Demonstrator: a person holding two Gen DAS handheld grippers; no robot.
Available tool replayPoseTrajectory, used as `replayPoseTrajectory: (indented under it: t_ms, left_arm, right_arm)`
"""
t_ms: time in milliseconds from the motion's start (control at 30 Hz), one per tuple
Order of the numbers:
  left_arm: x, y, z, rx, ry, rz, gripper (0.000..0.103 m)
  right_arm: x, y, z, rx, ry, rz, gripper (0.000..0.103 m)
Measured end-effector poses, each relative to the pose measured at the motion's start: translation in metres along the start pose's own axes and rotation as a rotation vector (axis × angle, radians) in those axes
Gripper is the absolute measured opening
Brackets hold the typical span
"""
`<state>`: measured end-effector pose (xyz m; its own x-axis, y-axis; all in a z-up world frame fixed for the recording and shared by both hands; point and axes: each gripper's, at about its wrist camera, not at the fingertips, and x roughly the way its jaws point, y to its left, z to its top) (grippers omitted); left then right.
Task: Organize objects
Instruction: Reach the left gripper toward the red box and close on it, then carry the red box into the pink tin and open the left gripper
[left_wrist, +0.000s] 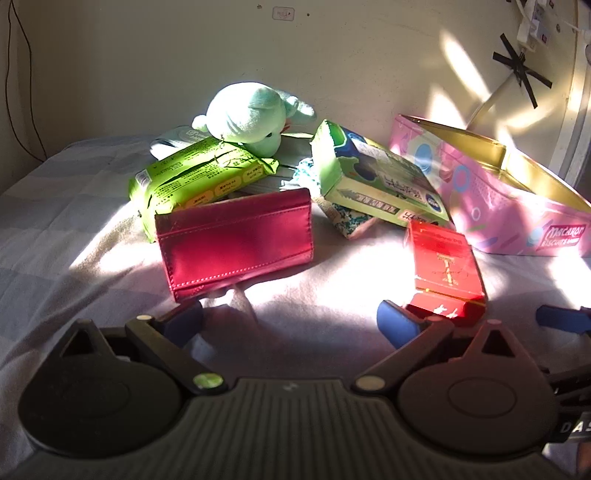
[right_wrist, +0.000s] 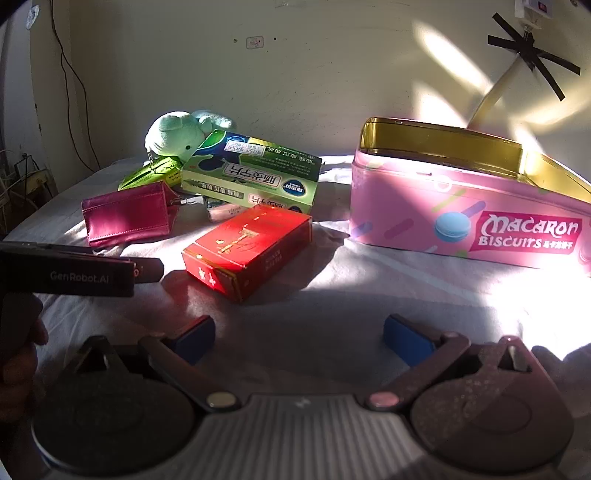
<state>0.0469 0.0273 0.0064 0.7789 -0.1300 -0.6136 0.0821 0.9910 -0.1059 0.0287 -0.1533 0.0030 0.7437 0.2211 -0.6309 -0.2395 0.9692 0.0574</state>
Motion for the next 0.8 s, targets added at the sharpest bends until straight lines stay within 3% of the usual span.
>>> replayPoseTrajectory:
  t_ms: [100, 200, 333, 400, 433, 467, 600, 800]
  left_arm:
    - [-0.002, -0.004, 0.010, 0.007, -0.005, -0.110, 0.089]
    - [0.005, -0.015, 0.018, 0.025, 0.001, -0.215, 0.075]
    - [0.032, -0.026, 0.026, -0.005, 0.074, -0.330, 0.058]
    - [0.041, -0.028, 0.024, -0.049, 0.100, -0.387, 0.056]
    - [0.042, -0.030, 0.023, -0.054, 0.099, -0.413, 0.046]
    - [0.041, -0.032, 0.022, -0.057, 0.104, -0.435, 0.045]
    - [0.024, -0.045, 0.017, -0.010, 0.082, -0.379, 0.044]
    - [-0.010, -0.062, 0.012, -0.005, 0.039, -0.395, 0.044]
  right_arm:
    - [0.000, 0.004, 0.005, -0.031, 0.002, 0.013, 0.092]
    - [0.005, 0.008, 0.013, -0.068, 0.008, 0.027, 0.083]
    - [0.015, 0.010, 0.022, -0.073, 0.023, 0.055, 0.077]
    - [0.023, 0.012, 0.027, -0.078, 0.036, 0.070, 0.075]
    - [0.025, 0.014, 0.028, -0.083, 0.036, 0.085, 0.071]
    - [0.028, 0.015, 0.029, -0.088, 0.031, 0.113, 0.065]
    - [0.024, 0.023, 0.028, -0.117, 0.007, 0.144, 0.059]
    - [-0.017, 0.016, 0.008, -0.166, -0.079, 0.132, 0.059]
